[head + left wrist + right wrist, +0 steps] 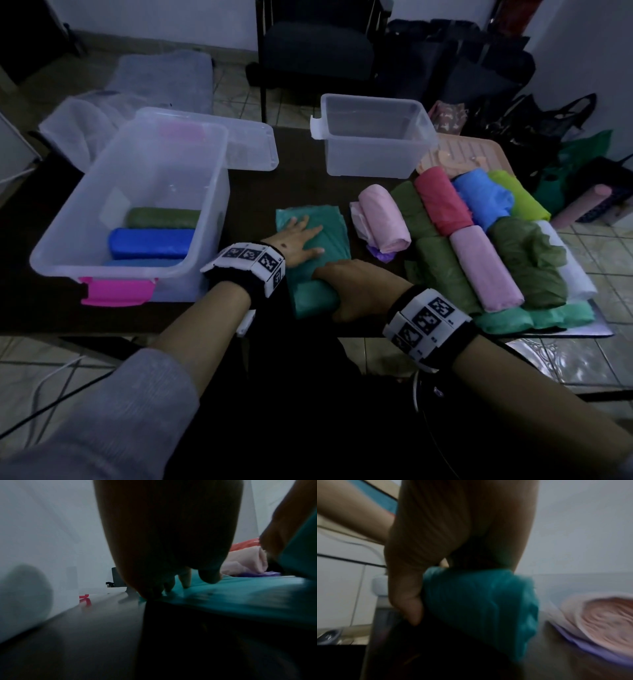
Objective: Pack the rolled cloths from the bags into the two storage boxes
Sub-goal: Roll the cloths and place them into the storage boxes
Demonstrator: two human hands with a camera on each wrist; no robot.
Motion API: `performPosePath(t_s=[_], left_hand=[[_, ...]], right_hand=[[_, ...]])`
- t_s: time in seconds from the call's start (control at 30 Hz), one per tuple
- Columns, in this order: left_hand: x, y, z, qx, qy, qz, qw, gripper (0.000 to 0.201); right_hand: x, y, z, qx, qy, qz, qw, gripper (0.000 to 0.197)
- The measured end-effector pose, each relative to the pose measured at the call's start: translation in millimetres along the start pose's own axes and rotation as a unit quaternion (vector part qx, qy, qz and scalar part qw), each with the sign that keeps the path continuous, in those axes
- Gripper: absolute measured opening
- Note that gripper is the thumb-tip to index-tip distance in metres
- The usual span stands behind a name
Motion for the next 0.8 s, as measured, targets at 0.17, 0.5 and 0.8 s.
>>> performPosePath(t_s=[0.17, 0.5, 0.8], left_hand=[[1.1, -8.3, 1.6, 0.018, 0.006, -0.002, 1.000, 0.059], [2.8, -4.4, 3.8, 0.006, 0.022, -0.011, 1.000, 0.059], [9.8, -12.6, 7.8, -0.068, 0.019, 0.064, 0.995, 0.063]], right_hand=[[19.6, 0.1, -4.3, -0.017, -0.025, 0.001, 1.000, 0.049], [22.6, 8.6, 4.6, -0.041, -0.003, -0.033, 0.999, 0.056], [15.6, 5.7, -2.2, -0.035, 0.026, -0.049, 0.998, 0.056]])
Point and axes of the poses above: each hand's wrist, its own z-axis away from the middle knuckle, its own y-axis out of the palm, x = y × z, the point moved 8 cm from there along -z, towards the middle knuckle, and after that the axes turned 14 degrees about -x, right-handed, at the moved point
